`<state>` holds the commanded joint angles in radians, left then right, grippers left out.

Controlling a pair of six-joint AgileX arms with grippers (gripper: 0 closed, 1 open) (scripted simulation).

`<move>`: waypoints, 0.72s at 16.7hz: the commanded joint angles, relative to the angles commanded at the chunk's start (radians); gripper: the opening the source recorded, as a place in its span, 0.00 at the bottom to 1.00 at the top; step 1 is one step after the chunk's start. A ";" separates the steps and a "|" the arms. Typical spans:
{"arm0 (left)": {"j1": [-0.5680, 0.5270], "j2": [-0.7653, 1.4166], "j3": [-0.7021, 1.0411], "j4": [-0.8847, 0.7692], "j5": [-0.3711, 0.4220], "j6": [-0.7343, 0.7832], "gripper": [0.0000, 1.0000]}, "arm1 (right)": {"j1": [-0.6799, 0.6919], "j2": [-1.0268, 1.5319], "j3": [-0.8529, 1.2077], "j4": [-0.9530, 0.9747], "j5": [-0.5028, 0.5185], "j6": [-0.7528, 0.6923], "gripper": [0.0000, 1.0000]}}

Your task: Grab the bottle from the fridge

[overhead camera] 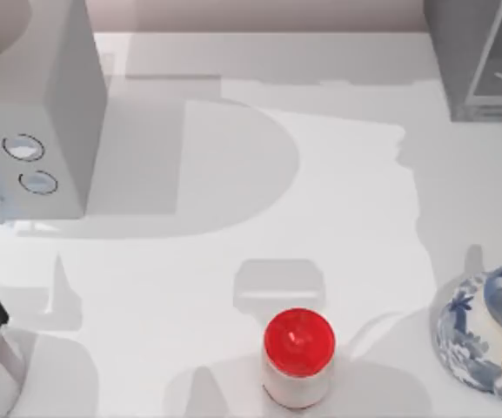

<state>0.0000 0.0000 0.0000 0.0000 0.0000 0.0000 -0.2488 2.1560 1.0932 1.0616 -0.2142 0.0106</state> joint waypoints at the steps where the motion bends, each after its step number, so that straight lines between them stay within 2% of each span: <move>1: 0.000 0.000 0.000 0.000 0.000 0.000 1.00 | 0.004 0.022 0.046 -0.019 0.005 0.000 1.00; 4: 0.000 0.000 0.000 0.000 0.000 0.000 1.00 | 0.017 0.079 0.155 -0.071 0.019 -0.001 1.00; 9: 0.000 0.000 0.000 0.000 0.000 0.000 1.00 | 0.021 0.091 0.176 -0.084 0.022 -0.001 1.00; 12: 0.000 0.000 0.000 0.000 0.000 0.000 1.00 | 0.021 0.091 0.176 -0.084 0.022 -0.001 0.77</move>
<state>0.0000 0.0000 0.0000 0.0000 0.0000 0.0000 -0.2277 2.2471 1.2696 0.9772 -0.1918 0.0096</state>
